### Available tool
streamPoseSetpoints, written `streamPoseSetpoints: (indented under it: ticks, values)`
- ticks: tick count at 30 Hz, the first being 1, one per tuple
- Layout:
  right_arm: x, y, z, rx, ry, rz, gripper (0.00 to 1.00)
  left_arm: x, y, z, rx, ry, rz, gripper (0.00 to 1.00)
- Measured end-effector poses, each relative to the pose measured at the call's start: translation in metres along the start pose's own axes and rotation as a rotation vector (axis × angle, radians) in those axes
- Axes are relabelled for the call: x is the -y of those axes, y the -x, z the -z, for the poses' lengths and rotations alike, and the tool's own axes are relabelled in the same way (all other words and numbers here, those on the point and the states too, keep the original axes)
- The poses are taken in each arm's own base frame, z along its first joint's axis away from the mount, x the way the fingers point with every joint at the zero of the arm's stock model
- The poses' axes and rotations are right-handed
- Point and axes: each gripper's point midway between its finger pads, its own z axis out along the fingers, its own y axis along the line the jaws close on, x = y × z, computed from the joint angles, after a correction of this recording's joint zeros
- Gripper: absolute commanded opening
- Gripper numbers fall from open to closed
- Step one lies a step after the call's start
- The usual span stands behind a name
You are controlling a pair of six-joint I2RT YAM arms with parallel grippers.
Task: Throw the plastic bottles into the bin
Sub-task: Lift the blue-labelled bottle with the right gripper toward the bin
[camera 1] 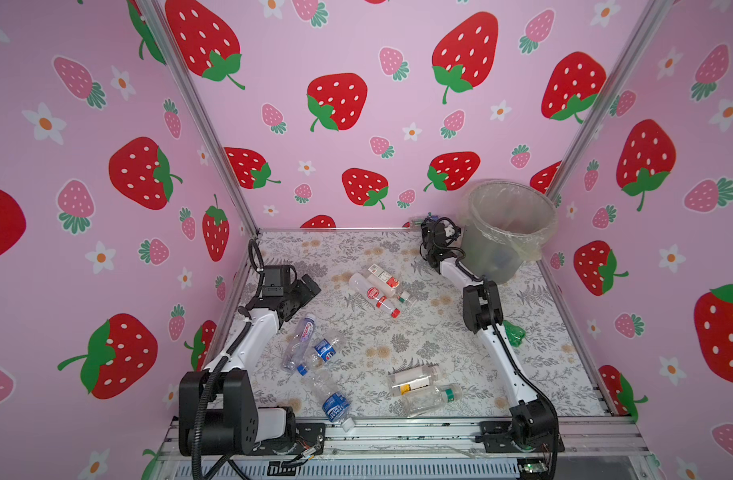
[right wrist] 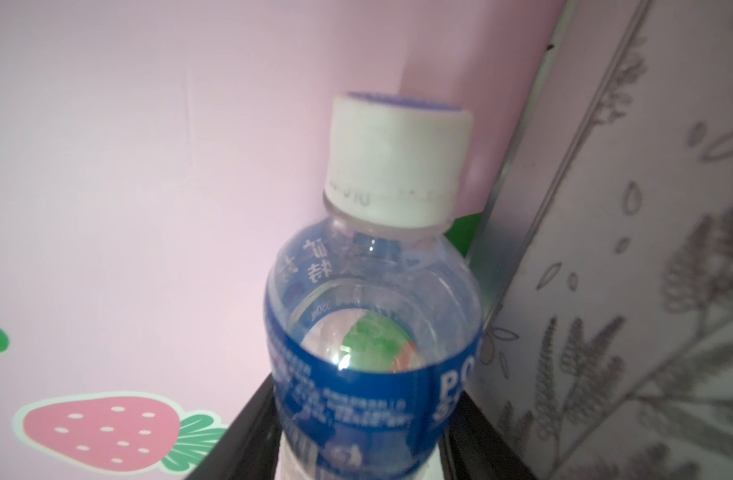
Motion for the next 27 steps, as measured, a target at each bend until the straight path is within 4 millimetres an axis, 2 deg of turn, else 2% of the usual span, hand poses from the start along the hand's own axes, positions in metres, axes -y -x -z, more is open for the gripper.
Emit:
streamPoseSetpoints:
  ticks: [5,8,11,13,18,20,23,27]
  values:
    - [-0.006,-0.010,0.007,-0.067,0.025,0.052,0.48,0.000,0.000,0.000,0.000,0.000,0.000,1.00]
    - [-0.013,-0.016,0.025,-0.115,0.027,0.097,0.49,0.000,0.000,0.001,0.001,-0.001,0.000,1.00]
    - [-0.028,-0.017,0.052,-0.138,0.031,0.155,0.49,0.003,0.002,0.006,0.011,-0.010,-0.001,1.00]
    - [-0.045,-0.019,0.071,-0.151,0.050,0.193,0.49,0.005,0.004,0.011,0.023,-0.020,-0.003,1.00]
    - [-0.111,-0.022,0.133,-0.191,0.163,0.250,0.49,0.014,0.002,0.020,0.030,-0.044,-0.011,1.00]
    - [-0.128,-0.024,0.159,-0.218,0.198,0.269,0.49,0.018,-0.003,0.021,0.017,-0.058,-0.013,1.00]
    - [-0.136,-0.023,0.196,-0.258,0.211,0.312,0.49,0.026,-0.009,0.024,0.002,-0.077,-0.024,1.00]
    - [-0.121,-0.026,0.240,-0.322,0.181,0.384,0.50,0.037,-0.015,0.035,0.003,-0.113,-0.041,1.00]
